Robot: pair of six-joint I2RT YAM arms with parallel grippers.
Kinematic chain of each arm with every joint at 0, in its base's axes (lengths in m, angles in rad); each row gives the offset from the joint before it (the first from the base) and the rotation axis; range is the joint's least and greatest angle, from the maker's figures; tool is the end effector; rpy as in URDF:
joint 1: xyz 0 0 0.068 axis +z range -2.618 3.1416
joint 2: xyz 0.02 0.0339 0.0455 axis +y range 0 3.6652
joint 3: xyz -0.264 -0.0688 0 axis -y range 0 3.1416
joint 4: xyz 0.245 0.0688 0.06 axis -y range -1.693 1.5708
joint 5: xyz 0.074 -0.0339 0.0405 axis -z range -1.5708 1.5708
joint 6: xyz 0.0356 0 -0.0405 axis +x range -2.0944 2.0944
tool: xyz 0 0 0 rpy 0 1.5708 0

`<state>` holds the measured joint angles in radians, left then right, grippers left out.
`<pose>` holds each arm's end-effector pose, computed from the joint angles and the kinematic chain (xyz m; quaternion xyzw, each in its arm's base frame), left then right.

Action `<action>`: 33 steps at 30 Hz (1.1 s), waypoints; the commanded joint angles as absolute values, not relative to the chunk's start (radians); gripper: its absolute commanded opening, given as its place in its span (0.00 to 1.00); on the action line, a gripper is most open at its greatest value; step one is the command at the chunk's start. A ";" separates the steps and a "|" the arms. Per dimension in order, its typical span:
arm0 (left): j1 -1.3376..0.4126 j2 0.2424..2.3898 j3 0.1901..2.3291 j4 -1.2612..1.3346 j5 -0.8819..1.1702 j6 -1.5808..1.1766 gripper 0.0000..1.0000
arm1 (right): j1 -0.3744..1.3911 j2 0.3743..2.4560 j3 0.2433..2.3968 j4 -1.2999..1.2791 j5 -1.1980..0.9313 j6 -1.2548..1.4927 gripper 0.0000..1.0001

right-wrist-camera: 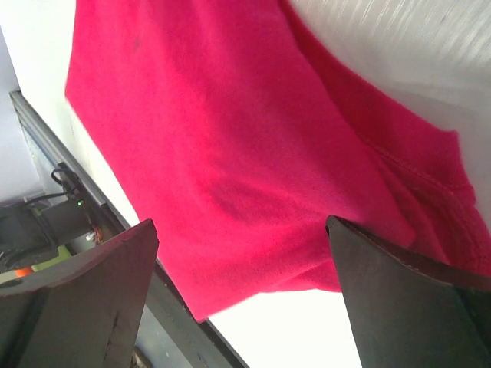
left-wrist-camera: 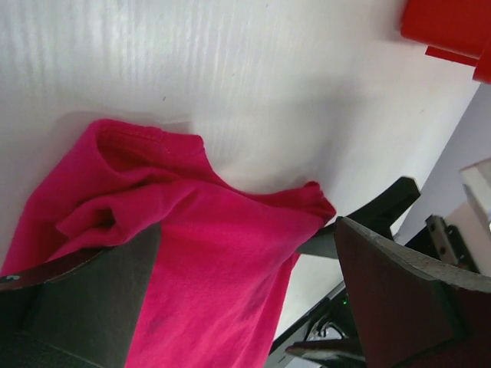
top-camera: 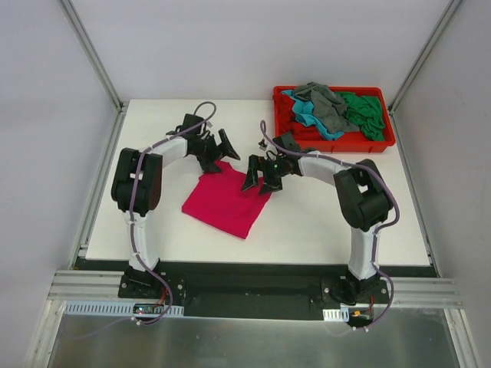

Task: Fold and stack the t-shirts
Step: Fold the long partially folded tshirt into a neat square

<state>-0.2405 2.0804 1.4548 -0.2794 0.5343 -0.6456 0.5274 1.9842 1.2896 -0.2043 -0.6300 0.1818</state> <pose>0.4300 -0.1241 0.1668 -0.0989 0.9103 -0.3605 0.1778 0.3495 0.2278 0.1641 -0.2550 0.8667 0.3831 0.1924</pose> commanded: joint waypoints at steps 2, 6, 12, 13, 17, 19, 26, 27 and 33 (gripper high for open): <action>-0.227 2.004 1.258 -0.365 0.411 -0.618 0.99 | 0.515 2.065 1.353 -0.337 -0.408 0.072 0.96; -0.227 1.898 1.178 -0.377 0.385 -0.626 0.99 | 0.514 2.033 1.362 -0.370 -0.359 0.035 0.96; -0.218 1.816 1.247 -0.425 0.278 -0.588 0.99 | 0.525 1.924 1.397 -0.414 -0.339 0.008 0.96; -0.213 1.809 1.279 -0.443 0.270 -0.588 0.99 | 0.525 1.901 1.407 -0.432 -0.325 0.008 0.96; -0.204 1.709 1.327 -0.480 0.246 -0.577 0.99 | 0.525 1.726 1.362 -0.460 -0.233 -0.031 0.96; -0.204 1.639 1.292 -0.488 0.197 -0.583 0.99 | 0.528 1.616 1.287 -0.440 -0.142 -0.012 0.96; -0.204 1.482 1.051 -0.497 0.139 -0.633 0.99 | 0.522 1.188 0.823 -0.226 0.103 0.202 0.96; -0.206 1.483 1.026 -0.492 0.149 -0.640 0.99 | 0.522 1.133 0.766 -0.203 0.110 0.216 0.96; -0.227 1.571 0.973 -0.473 0.169 -0.647 0.70 | 0.518 0.953 0.623 -0.155 0.106 0.219 0.96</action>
<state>-0.2062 1.5105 0.9920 -0.4664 0.1696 -0.6407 0.5217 1.0237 0.6563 -0.2348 0.0612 0.1825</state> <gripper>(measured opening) 0.810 0.958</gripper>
